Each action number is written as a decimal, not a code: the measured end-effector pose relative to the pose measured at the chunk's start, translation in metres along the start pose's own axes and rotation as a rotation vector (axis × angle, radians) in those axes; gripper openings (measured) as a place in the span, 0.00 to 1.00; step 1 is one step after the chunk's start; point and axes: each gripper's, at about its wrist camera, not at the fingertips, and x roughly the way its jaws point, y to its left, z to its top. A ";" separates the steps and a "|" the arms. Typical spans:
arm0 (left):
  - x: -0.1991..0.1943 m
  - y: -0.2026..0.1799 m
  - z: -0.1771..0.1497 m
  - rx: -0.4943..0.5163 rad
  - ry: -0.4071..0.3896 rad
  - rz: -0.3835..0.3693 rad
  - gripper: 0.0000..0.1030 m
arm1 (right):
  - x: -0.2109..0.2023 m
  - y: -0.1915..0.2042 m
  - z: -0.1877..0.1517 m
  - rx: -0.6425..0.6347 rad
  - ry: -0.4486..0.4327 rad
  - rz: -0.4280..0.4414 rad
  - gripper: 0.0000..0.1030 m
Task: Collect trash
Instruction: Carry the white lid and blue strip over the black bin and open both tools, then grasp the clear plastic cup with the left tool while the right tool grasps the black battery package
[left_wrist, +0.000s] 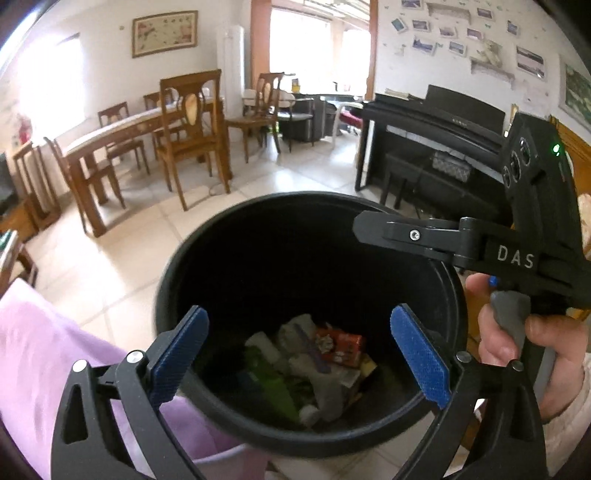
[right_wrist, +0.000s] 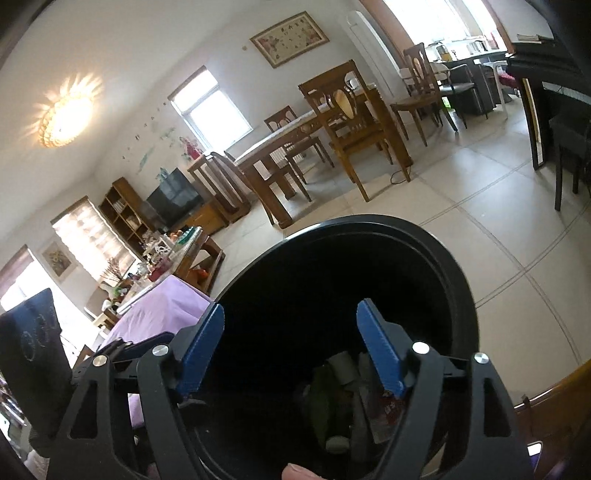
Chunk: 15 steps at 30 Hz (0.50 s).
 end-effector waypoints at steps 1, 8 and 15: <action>-0.007 0.004 -0.002 -0.009 -0.010 0.008 0.95 | -0.001 0.002 -0.001 -0.007 -0.004 -0.003 0.72; -0.061 0.037 -0.013 -0.072 -0.057 0.057 0.95 | -0.002 0.028 -0.004 -0.049 0.006 -0.018 0.75; -0.128 0.080 -0.047 -0.134 -0.100 0.139 0.95 | 0.008 0.077 -0.009 -0.131 0.039 -0.004 0.78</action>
